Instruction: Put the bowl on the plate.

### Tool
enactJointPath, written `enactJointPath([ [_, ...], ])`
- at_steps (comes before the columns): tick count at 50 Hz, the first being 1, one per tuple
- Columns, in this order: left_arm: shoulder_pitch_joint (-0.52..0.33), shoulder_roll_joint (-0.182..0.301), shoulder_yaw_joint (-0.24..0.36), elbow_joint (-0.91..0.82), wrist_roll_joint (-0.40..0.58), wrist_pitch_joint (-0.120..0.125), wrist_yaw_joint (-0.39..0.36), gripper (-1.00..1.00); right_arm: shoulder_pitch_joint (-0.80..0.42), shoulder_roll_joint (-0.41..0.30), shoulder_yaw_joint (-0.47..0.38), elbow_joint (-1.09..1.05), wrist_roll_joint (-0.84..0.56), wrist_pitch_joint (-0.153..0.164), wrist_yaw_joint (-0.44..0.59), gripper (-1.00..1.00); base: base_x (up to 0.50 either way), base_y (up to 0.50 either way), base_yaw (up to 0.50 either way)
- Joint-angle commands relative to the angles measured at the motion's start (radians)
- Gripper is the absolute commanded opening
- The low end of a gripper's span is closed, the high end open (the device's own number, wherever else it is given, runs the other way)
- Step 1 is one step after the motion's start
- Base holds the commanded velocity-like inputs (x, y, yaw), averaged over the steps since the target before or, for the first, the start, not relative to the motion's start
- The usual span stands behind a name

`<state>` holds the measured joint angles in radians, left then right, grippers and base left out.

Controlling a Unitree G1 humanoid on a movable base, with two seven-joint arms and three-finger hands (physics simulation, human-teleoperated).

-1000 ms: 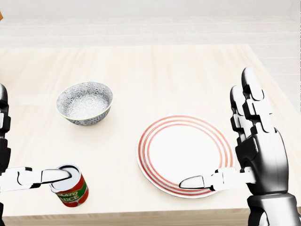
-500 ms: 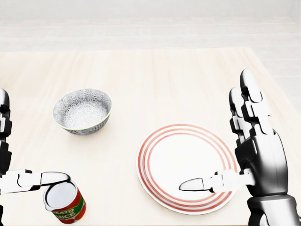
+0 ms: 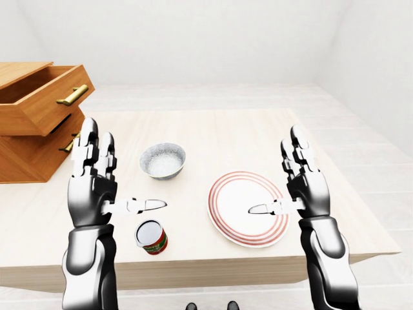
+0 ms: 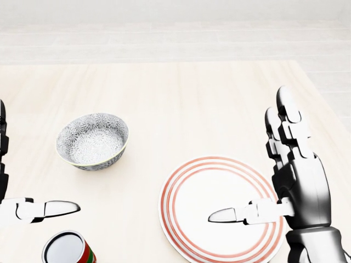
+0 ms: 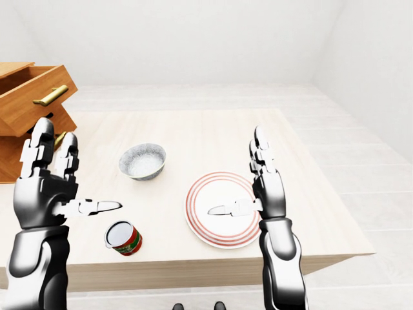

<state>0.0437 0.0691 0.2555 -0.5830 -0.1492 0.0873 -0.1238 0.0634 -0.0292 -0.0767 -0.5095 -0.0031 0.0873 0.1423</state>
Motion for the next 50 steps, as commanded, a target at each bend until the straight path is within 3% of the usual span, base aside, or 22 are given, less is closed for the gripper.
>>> enactJointPath([
  [1, 0.001, 0.006, 0.019, -0.046, -0.009, 0.000, -0.008, 1.00, 0.006, 0.002, 0.006, 0.008, -0.003, 0.000, -0.002, 1.00, 0.00, 0.00, 0.00],
  [15, 0.028, -0.003, 0.039, -0.084, -0.009, 0.000, -0.032, 1.00, 0.032, 0.009, 0.025, -0.048, -0.007, 0.000, -0.008, 1.00, 0.00, 0.00, 0.00],
  [50, 0.004, -0.007, -0.003, -0.018, 0.034, 0.000, -0.011, 1.00, -0.003, 0.001, -0.014, 0.032, 0.008, 0.000, -0.009, 1.00, 0.03, 0.00, 0.00],
])
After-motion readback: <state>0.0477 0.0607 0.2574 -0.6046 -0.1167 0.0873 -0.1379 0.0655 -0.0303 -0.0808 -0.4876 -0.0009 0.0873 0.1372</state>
